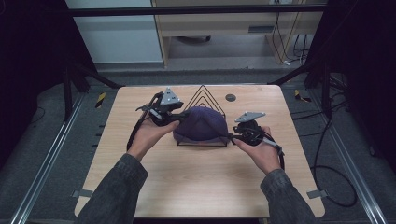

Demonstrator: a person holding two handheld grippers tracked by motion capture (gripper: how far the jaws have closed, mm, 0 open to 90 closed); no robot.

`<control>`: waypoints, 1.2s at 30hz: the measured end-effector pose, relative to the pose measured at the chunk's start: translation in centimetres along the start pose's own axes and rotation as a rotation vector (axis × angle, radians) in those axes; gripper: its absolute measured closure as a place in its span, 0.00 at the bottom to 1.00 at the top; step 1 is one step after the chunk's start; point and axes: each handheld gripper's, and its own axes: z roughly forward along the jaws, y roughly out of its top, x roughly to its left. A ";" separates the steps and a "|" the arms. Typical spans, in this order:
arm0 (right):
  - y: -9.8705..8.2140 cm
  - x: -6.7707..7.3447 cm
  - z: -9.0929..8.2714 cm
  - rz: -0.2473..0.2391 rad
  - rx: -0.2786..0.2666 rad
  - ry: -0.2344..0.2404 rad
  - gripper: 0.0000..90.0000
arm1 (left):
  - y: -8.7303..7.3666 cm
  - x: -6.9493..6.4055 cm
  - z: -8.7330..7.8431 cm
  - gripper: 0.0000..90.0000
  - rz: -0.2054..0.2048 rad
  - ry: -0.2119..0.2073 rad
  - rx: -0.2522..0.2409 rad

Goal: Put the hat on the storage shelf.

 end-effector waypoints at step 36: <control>1.2 3.9 -5.1 0.052 -0.223 0.016 0.06 | -2.9 -3.4 -6.6 0.04 -0.035 -0.037 0.047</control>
